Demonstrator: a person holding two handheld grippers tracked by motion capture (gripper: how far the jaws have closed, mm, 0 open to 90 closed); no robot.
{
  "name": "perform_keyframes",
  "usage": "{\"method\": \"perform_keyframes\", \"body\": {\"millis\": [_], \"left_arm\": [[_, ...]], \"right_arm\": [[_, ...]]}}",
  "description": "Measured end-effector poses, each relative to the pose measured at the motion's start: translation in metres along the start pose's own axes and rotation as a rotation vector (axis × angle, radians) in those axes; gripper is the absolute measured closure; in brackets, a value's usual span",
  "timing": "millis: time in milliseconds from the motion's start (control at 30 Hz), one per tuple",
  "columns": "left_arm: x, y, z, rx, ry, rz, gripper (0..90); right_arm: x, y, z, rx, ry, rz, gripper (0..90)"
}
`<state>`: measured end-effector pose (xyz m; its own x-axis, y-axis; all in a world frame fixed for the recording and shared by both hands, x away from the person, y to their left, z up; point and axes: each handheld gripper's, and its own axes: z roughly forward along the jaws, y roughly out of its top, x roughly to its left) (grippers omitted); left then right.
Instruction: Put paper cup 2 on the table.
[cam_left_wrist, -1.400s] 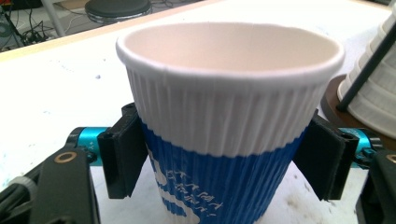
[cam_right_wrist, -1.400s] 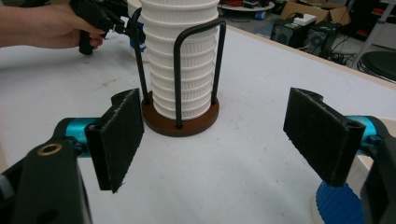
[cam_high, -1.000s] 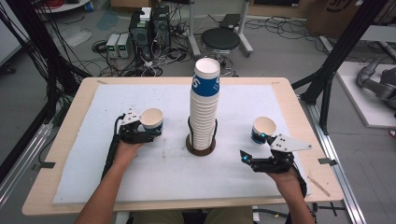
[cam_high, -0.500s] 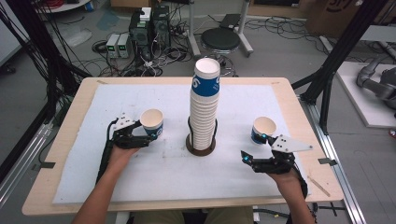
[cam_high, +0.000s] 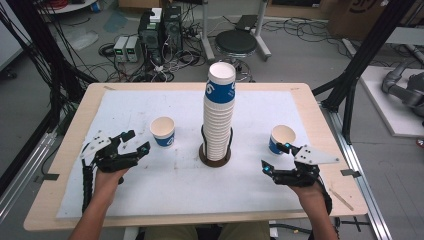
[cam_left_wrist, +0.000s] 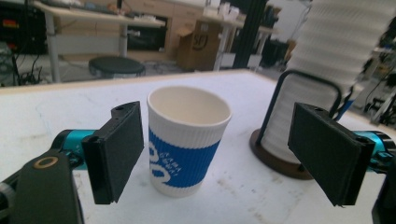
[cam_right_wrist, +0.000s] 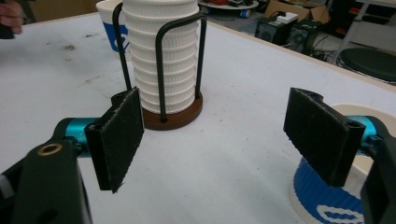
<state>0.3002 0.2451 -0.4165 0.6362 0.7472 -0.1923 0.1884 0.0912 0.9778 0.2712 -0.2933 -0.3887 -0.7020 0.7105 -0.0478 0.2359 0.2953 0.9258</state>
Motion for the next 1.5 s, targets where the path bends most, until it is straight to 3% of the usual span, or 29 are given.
{"method": "perform_keyframes", "body": {"millis": [200,400,667,967,1500], "left_arm": [[-0.009,0.005,-0.019,-0.05,-0.004,0.032,16.0],[-0.022,0.004,-0.029,-0.046,0.006,0.082,15.9],[-0.029,0.002,-0.039,-0.065,-0.002,0.08,15.9],[-0.034,-0.002,-0.04,-0.056,-0.008,0.09,15.9],[-0.034,-0.002,-0.039,-0.065,-0.003,0.095,15.9]], "right_arm": [[-0.004,-0.004,-0.007,-0.003,-0.025,0.013,20.5],[-0.007,-0.007,-0.013,0.002,-0.054,0.021,20.5],[-0.005,-0.012,-0.019,0.0,-0.072,0.034,20.5],[-0.001,-0.016,-0.027,-0.009,-0.082,0.048,20.5],[-0.001,-0.02,-0.028,0.006,-0.089,0.058,20.5]]}}
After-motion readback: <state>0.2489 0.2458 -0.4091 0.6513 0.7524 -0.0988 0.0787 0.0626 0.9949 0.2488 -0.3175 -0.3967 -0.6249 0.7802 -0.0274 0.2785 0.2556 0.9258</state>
